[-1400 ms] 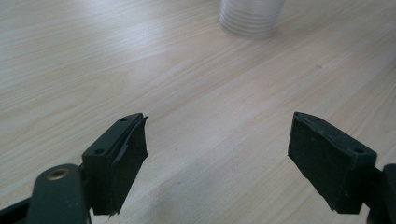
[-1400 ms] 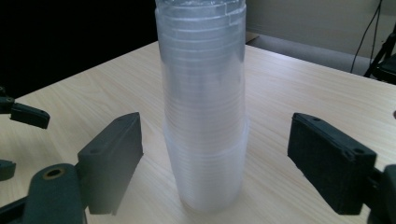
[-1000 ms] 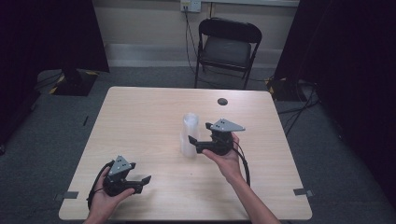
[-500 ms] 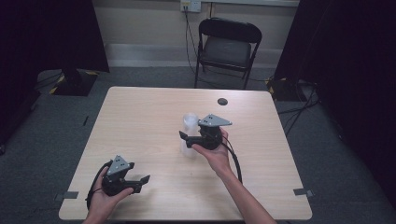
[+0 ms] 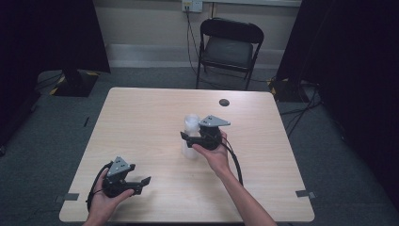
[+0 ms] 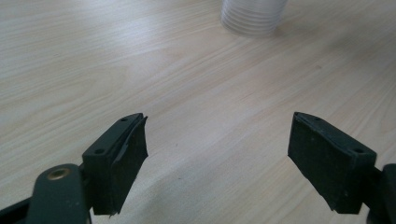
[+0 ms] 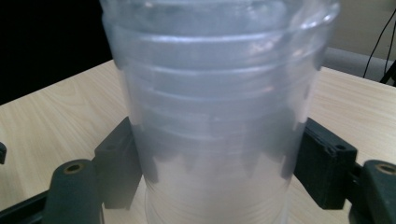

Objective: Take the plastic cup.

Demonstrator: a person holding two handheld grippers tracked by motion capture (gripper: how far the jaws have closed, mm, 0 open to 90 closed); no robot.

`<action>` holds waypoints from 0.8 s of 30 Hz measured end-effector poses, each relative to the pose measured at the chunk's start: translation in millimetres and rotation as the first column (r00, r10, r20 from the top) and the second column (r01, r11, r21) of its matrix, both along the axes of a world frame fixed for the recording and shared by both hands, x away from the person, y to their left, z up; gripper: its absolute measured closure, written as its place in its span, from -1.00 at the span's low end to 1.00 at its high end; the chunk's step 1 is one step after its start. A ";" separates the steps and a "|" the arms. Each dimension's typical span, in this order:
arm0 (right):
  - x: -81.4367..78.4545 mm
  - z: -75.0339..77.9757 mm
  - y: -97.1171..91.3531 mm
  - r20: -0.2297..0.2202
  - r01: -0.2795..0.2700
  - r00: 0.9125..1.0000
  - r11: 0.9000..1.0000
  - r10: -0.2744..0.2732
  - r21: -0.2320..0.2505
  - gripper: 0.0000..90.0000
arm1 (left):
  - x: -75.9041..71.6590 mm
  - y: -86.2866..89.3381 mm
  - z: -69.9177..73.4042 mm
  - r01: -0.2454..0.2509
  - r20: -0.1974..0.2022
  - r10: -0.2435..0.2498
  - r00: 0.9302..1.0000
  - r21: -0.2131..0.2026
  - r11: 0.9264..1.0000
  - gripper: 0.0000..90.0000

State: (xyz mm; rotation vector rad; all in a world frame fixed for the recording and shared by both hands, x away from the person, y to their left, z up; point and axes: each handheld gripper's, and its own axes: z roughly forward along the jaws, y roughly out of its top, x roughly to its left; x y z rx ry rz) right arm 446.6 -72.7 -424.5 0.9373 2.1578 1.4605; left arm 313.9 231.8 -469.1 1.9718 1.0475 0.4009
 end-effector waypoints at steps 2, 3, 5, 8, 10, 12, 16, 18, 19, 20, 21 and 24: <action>0.2 -0.6 0.3 -0.002 0.000 1.000 1.000 0.000 -0.001 -0.42 | -0.3 0.3 0.6 -0.001 0.007 0.001 1.000 0.000 1.000 -0.57; 0.5 -1.0 0.3 -0.003 -0.001 1.000 1.000 0.001 0.002 -0.40 | -0.5 0.3 0.9 0.002 0.007 -0.002 1.000 0.002 1.000 -0.57; 0.9 -1.3 0.3 -0.003 -0.001 1.000 1.000 0.001 0.005 -0.37 | -0.8 -0.2 0.7 0.001 0.008 -0.001 1.000 -0.003 1.000 -0.57; 2.1 -1.3 -0.2 -0.010 -0.004 1.000 1.000 0.004 0.014 -0.33 | -0.6 -0.1 0.6 0.000 0.007 0.000 1.000 -0.001 1.000 -0.57; 2.4 -1.3 -0.4 -0.013 -0.003 1.000 1.000 0.003 0.020 -0.33 | -0.5 0.2 0.8 0.001 0.006 -0.001 1.000 0.001 1.000 -0.57; 2.8 -1.6 -0.7 -0.012 -0.003 1.000 1.000 0.003 0.024 -0.33 | -0.6 0.4 1.1 0.001 0.007 -0.001 1.000 -0.001 1.000 -0.57; 2.4 -1.2 -0.6 -0.010 -0.004 1.000 1.000 0.005 0.024 -0.34 | -1.4 0.1 1.5 0.003 0.008 -0.003 1.000 -0.005 1.000 -0.56; 2.1 -0.4 -0.5 -0.008 -0.005 1.000 1.000 0.005 0.026 -0.34 | -1.3 0.1 1.5 0.002 0.007 -0.002 1.000 -0.006 1.000 -0.56; 2.1 -0.4 -0.5 -0.008 -0.005 1.000 1.000 0.005 0.026 -0.34 | -1.3 0.1 1.5 0.002 0.007 -0.002 1.000 -0.006 1.000 -0.56; 2.0 -0.3 -0.5 -0.007 -0.004 1.000 1.000 0.004 0.028 -0.34 | -1.4 0.3 1.5 0.002 0.008 -0.002 1.000 -0.006 1.000 -0.56; 1.8 -0.2 -0.6 -0.005 -0.004 1.000 1.000 0.005 0.030 -0.34 | -1.5 0.4 1.6 -0.001 0.009 0.001 1.000 -0.007 1.000 -0.56; 1.1 0.7 -0.9 -0.002 -0.003 1.000 0.999 0.003 0.037 -0.34 | -1.7 0.6 1.7 -0.003 0.009 0.003 1.000 -0.011 1.000 -0.56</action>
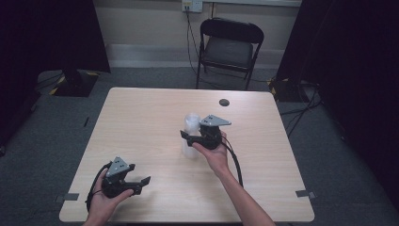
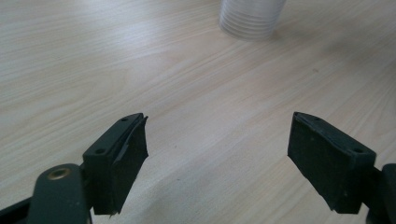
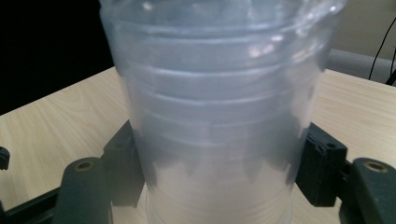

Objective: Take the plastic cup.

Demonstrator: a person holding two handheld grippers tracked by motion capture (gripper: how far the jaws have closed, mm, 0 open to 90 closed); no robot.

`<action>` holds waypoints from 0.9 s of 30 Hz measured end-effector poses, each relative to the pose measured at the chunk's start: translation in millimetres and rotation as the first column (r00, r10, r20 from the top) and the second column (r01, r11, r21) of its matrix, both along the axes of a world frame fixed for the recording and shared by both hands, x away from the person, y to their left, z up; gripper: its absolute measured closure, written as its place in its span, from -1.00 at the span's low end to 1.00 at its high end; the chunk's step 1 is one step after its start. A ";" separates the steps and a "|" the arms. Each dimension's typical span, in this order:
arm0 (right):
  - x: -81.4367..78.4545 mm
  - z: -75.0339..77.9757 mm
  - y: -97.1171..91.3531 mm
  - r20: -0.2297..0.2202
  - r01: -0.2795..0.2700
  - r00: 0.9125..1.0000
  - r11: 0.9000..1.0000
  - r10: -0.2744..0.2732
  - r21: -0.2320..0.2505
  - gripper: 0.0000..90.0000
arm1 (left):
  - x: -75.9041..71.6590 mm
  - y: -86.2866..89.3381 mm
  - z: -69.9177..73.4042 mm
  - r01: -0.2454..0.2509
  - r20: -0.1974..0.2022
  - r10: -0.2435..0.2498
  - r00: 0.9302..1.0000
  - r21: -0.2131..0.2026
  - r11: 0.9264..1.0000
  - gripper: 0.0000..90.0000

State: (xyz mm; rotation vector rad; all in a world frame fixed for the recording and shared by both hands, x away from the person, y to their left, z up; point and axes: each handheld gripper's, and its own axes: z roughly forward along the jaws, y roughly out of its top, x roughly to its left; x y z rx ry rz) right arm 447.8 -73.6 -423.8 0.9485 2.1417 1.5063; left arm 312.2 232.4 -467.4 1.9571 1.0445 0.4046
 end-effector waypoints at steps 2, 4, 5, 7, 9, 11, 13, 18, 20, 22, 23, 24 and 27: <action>-0.2 1.5 -0.6 0.007 0.000 1.000 1.000 0.000 0.006 -0.34 | 0.2 0.2 0.0 0.000 0.001 0.000 1.000 0.002 1.000 -0.56; -0.3 2.8 -0.8 0.010 0.002 1.000 1.000 -0.002 0.008 -0.33 | 0.2 0.2 -0.1 0.001 0.000 -0.001 1.000 0.004 1.000 -0.56; -0.2 3.5 -0.8 0.013 0.002 1.000 1.000 -0.002 0.007 -0.33 | 0.4 0.1 -0.1 0.001 -0.002 -0.001 1.000 0.005 1.000 -0.56; -0.2 4.2 -0.9 0.015 0.001 1.000 1.000 -0.001 0.007 -0.33 | 0.5 0.0 -0.2 0.001 -0.001 -0.001 1.000 0.003 1.000 -0.56; -0.4 6.0 -1.2 0.016 0.002 1.000 1.000 -0.002 0.011 -0.33 | 0.3 0.0 -0.1 0.002 0.000 -0.002 1.000 0.004 1.000 -0.56; -0.4 6.6 -1.4 0.017 -0.001 1.000 1.000 0.000 0.014 -0.33 | 0.2 -0.2 -0.2 0.002 -0.001 -0.002 1.000 0.004 1.000 -0.56; -1.2 8.6 -2.0 0.026 0.000 1.000 1.000 0.000 0.021 -0.33 | 0.3 -0.1 -0.1 0.002 -0.001 -0.002 1.000 0.004 1.000 -0.56; -0.9 11.9 -2.2 0.033 -0.001 0.999 1.000 0.000 0.030 -0.33 | 0.4 -0.1 -0.2 0.000 0.000 0.000 1.000 0.005 1.000 -0.56; -0.9 13.8 -2.3 0.036 0.000 0.999 0.999 -0.002 0.033 -0.32 | 0.6 0.4 0.0 -0.007 0.001 0.007 1.000 0.005 1.000 -0.56; -0.8 15.5 -1.9 0.040 -0.002 0.999 0.999 0.001 0.033 -0.32 | 0.8 0.8 -0.3 -0.007 -0.002 0.007 1.000 0.001 1.000 -0.56; -1.0 16.9 -1.4 0.047 0.001 0.999 1.000 -0.002 0.028 -0.31 | 0.7 0.8 -0.4 -0.006 -0.002 0.006 1.000 0.002 1.000 -0.56; -0.9 17.7 -1.4 0.052 0.002 0.999 1.000 -0.003 0.025 -0.31 | 0.7 0.8 -0.4 -0.006 -0.002 0.006 1.000 0.002 1.000 -0.56; -0.6 19.1 -1.6 0.053 0.002 0.999 1.000 -0.003 0.030 -0.31 | 0.6 0.3 -0.3 -0.004 -0.002 0.004 1.000 0.004 1.000 -0.56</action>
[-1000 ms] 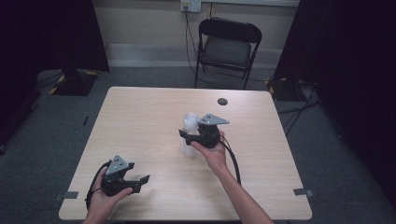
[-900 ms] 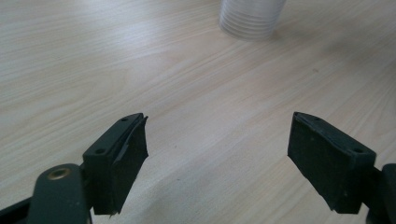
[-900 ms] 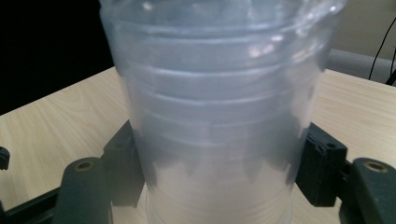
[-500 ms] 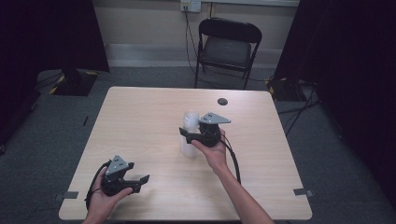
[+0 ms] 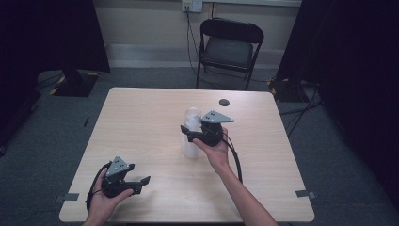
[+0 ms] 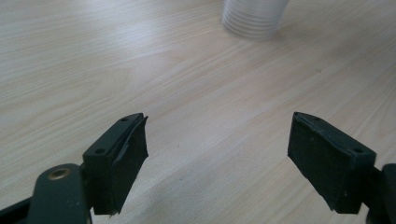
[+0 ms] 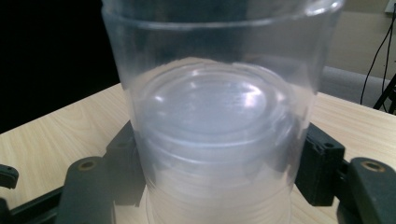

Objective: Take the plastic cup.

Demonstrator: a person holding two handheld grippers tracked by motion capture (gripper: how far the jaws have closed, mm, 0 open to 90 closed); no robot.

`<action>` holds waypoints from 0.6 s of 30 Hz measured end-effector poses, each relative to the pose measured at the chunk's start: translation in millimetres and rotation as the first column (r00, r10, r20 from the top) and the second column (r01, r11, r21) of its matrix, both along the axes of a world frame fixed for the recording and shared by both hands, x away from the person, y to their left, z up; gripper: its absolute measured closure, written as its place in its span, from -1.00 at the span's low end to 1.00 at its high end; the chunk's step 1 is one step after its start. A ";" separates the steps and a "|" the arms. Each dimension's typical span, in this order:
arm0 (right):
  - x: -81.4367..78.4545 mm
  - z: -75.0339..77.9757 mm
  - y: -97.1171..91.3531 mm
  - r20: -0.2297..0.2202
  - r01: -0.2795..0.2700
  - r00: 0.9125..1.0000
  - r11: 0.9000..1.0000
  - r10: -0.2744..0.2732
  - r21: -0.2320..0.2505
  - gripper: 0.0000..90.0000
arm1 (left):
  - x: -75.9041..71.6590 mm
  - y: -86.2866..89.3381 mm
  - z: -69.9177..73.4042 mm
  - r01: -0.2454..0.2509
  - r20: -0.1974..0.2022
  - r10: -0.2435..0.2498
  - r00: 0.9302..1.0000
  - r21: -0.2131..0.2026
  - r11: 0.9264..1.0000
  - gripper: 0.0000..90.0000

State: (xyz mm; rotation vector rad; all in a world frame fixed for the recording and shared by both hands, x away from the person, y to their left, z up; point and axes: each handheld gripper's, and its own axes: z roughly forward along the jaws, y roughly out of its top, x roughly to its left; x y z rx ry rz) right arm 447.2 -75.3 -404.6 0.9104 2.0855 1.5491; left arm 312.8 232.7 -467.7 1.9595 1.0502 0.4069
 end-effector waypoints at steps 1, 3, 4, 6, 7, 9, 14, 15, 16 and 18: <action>-0.2 0.9 -0.1 -0.002 0.001 1.000 1.000 -0.001 0.002 -0.31 | 0.0 -0.1 -0.1 0.001 0.000 -0.001 1.000 0.001 1.000 -0.56; -0.3 2.3 -0.8 0.003 -0.001 1.000 1.000 0.001 0.010 -0.31 | 0.1 -0.2 -0.1 0.001 -0.001 -0.001 1.000 0.001 1.000 -0.56; -0.5 2.9 -1.1 0.005 0.000 1.000 1.000 0.000 0.007 -0.31 | 0.2 -0.2 -0.1 0.001 0.000 -0.001 1.000 0.002 1.000 -0.56; -1.4 3.3 -1.3 0.002 0.003 1.000 1.000 -0.003 0.014 -0.31 | 0.3 -0.3 -0.2 0.000 0.000 0.000 1.000 0.000 1.000 -0.56; -1.4 3.3 -1.3 0.002 0.002 1.000 1.000 -0.002 0.017 -0.31 | 0.3 -0.3 -0.2 0.000 -0.001 0.000 1.000 0.001 1.000 -0.56; -1.2 3.6 -1.2 0.005 0.004 1.000 1.000 -0.004 0.020 -0.31 | 0.1 -0.5 -0.1 0.002 0.000 -0.002 1.000 0.002 1.000 -0.56; -1.0 7.8 -1.7 0.010 0.005 1.000 1.000 -0.005 0.026 -0.30 | 0.4 -0.3 -0.3 -0.001 -0.001 0.001 1.000 0.000 1.000 -0.56; -1.1 8.8 -1.9 0.013 0.006 1.000 1.000 -0.006 0.026 -0.31 | 0.4 -0.3 -0.3 -0.001 -0.001 0.001 1.000 0.000 1.000 -0.56; -1.0 9.7 -2.0 0.013 0.003 1.000 1.000 -0.003 0.026 -0.31 | 0.4 -0.3 -0.3 0.001 -0.001 -0.001 1.000 0.002 1.000 -0.56; -0.8 11.3 -2.0 0.020 0.005 1.000 1.000 -0.006 0.026 -0.31 | 0.5 -0.4 -0.2 0.003 0.001 -0.003 1.000 0.004 1.000 -0.56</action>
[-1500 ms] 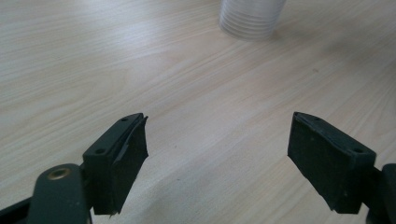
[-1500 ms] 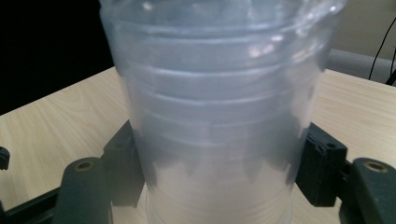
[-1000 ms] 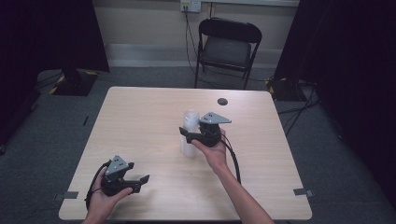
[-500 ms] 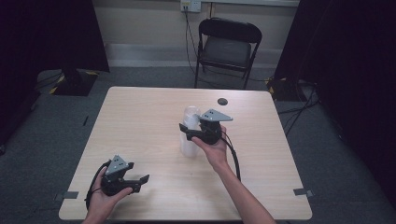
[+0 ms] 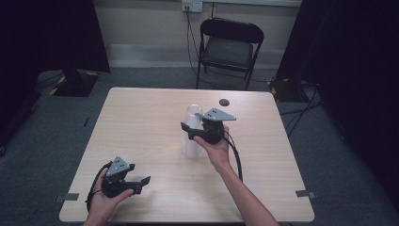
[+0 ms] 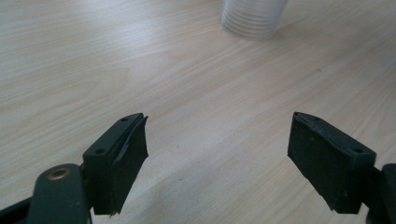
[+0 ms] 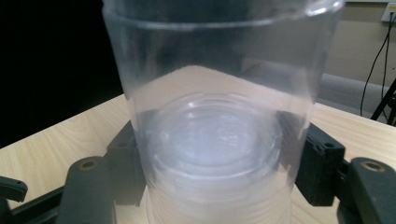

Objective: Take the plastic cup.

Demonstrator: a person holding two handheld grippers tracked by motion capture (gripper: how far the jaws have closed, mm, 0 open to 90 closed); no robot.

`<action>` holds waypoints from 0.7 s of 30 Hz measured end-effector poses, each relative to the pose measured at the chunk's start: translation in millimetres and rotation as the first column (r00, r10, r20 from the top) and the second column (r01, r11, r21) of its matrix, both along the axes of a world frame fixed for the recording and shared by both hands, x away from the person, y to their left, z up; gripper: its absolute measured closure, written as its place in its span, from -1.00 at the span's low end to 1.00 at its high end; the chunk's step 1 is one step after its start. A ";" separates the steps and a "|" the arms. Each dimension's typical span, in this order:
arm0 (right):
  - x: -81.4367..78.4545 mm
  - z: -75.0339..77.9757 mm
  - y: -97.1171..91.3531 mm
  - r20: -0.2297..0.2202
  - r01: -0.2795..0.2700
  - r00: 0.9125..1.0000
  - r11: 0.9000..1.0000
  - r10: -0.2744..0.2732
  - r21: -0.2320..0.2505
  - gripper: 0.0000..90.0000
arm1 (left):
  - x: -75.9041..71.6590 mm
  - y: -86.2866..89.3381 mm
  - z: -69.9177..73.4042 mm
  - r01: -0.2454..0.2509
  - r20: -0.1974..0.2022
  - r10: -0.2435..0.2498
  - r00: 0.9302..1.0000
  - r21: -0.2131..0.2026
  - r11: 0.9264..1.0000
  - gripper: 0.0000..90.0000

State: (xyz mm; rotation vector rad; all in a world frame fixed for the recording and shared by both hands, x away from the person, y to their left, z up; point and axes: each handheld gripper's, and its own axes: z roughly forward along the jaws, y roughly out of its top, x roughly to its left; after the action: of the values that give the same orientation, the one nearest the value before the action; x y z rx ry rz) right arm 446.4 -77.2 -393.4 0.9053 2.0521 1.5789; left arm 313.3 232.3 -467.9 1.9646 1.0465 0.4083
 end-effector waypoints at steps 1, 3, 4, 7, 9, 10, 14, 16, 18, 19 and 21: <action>0.0 0.6 -0.2 -0.003 -0.001 1.000 1.000 0.001 0.004 -0.31 | -0.1 0.0 0.1 0.003 0.002 -0.003 1.000 0.002 1.000 -0.56; -0.3 1.7 -0.2 0.002 -0.002 1.000 1.000 0.002 0.001 -0.31 | -0.4 -0.6 0.3 0.008 0.004 -0.008 1.000 0.000 1.000 -0.56; -0.3 2.2 -0.2 0.003 -0.002 1.000 1.000 0.002 0.001 -0.31 | -0.4 -0.5 0.5 0.013 0.007 -0.013 1.000 0.004 1.000 -0.55; -0.2 4.1 -0.9 0.004 0.002 1.000 1.000 -0.002 0.001 -0.31 | -0.2 -0.7 0.4 0.015 0.008 -0.015 1.000 0.005 1.000 -0.55; -0.2 6.4 -1.4 0.009 0.000 1.000 1.000 0.000 0.004 -0.31 | -0.1 -0.6 0.4 0.014 0.008 -0.014 1.000 0.007 1.000 -0.55; -0.2 6.4 -1.4 0.009 0.000 1.000 1.000 0.000 0.004 -0.31 | -0.4 -0.9 0.2 0.011 0.005 -0.011 1.000 0.000 1.000 -0.55; -1.1 8.4 -1.1 0.012 -0.003 1.000 1.000 0.003 0.009 -0.32 | -0.3 -0.6 0.2 0.008 0.005 -0.008 1.000 -0.001 1.000 -0.55; -1.1 8.5 -1.1 0.012 -0.004 1.000 1.000 0.004 0.010 -0.32 | -0.3 -0.6 0.2 0.008 0.005 -0.008 1.000 0.000 1.000 -0.55; -1.2 8.9 -1.3 0.014 -0.002 1.000 1.000 0.002 0.012 -0.32 | -0.1 -0.3 0.1 0.007 0.004 -0.007 1.000 0.003 1.000 -0.55; -1.1 9.2 -1.6 0.014 -0.001 1.000 1.000 0.001 0.017 -0.32 | 0.0 -0.3 0.1 0.005 0.003 -0.005 1.000 0.002 1.000 -0.55; -1.4 10.2 -2.4 0.014 0.001 1.000 1.000 -0.001 0.019 -0.32 | 0.1 0.1 0.1 0.003 0.003 -0.003 1.000 0.003 1.000 -0.55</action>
State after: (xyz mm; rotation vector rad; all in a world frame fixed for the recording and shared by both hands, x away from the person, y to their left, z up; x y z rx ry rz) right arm 445.0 -79.6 -383.1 0.8999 2.0304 1.6017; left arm 313.5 232.4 -467.8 1.9678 1.0422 0.4114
